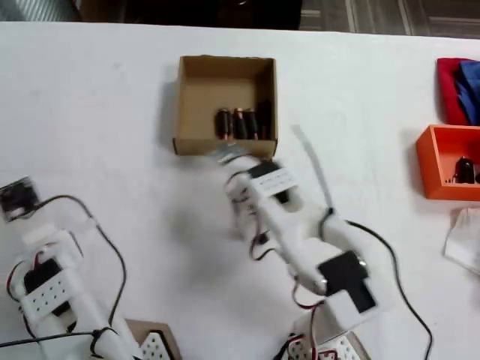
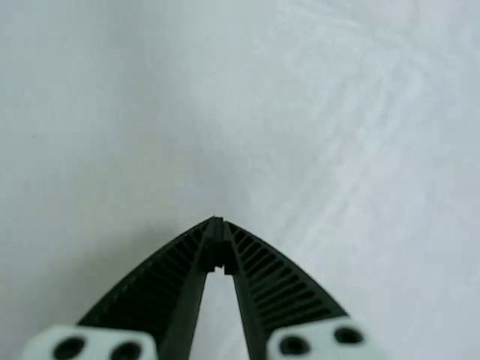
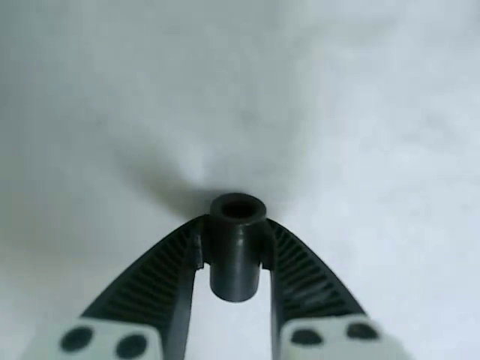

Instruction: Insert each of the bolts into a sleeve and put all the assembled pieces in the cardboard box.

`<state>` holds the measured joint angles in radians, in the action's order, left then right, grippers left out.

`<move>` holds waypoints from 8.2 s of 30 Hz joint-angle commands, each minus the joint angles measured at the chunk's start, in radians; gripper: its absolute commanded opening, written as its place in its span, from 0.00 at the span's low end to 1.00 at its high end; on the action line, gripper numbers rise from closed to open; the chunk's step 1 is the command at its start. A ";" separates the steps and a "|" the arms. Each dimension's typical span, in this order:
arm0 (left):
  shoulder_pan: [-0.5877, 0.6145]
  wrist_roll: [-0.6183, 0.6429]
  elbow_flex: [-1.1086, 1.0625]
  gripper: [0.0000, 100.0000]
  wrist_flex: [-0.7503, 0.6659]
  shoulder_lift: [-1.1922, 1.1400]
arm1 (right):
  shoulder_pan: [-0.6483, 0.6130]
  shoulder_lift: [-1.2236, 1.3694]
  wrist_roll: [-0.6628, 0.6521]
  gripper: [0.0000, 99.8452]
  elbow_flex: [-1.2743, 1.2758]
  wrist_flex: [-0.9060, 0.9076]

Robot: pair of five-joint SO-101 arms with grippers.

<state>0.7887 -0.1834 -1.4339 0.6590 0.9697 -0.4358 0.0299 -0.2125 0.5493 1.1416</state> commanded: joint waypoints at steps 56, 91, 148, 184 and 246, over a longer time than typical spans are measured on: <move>-1.211 -0.647 2.614 0.19 1.019 -2.012 | 0.788 -0.923 0.311 0.02 0.405 -0.361; -1.269 -0.638 3.096 0.19 1.122 -2.257 | 0.788 -0.923 0.311 0.02 0.407 -0.361; -1.188 -0.733 3.097 0.18 0.990 -2.363 | 0.788 -0.923 0.311 0.02 0.407 -0.361; -1.204 -0.229 2.471 0.02 1.128 -1.553 | 0.785 -0.924 0.311 0.02 0.408 -0.357; -1.226 0.296 0.786 0.03 -0.463 -0.152 | 0.019 -0.716 0.180 0.02 0.717 -1.478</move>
<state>-0.3698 0.0928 -0.6651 0.2463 0.7917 -0.3682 -0.7142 0.0591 1.2812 -0.2716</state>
